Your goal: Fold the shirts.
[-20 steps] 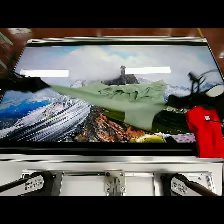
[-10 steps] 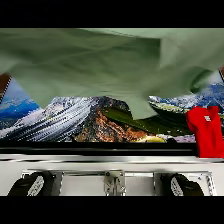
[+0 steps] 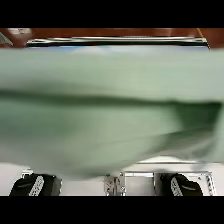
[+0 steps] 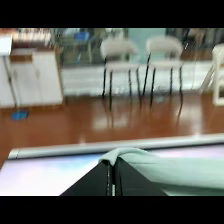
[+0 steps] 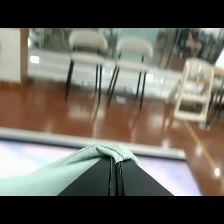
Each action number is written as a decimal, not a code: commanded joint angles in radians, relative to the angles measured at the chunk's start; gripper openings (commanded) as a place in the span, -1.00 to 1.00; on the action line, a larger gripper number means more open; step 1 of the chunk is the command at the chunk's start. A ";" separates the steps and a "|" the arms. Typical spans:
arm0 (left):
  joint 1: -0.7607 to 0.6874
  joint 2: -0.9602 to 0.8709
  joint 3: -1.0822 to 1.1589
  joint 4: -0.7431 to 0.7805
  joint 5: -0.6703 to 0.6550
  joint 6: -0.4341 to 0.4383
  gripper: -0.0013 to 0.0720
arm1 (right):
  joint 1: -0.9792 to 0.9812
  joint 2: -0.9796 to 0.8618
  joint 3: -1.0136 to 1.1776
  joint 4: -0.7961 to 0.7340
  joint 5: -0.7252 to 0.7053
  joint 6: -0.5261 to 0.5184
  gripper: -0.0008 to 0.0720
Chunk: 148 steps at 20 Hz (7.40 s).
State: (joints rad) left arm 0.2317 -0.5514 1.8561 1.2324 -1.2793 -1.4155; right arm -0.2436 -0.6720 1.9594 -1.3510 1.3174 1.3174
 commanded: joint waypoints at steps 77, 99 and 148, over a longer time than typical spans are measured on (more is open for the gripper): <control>0.322 -0.876 -1.154 -0.187 -0.037 0.254 0.65 | -0.179 -0.779 -0.818 -0.011 0.173 0.159 0.54; 0.186 -0.940 -1.150 -0.246 0.008 0.234 -0.87 | -0.068 -0.770 -0.912 0.056 0.203 0.088 0.54; -0.014 -1.310 -0.385 -0.351 0.116 0.067 -0.85 | 0.142 -1.220 -0.399 0.397 -0.450 0.201 -0.84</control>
State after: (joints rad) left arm 0.2478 -1.8030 1.4487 0.8818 -1.1759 -1.3342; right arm -0.1024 -1.8271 1.5341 -0.9821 0.8978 1.5146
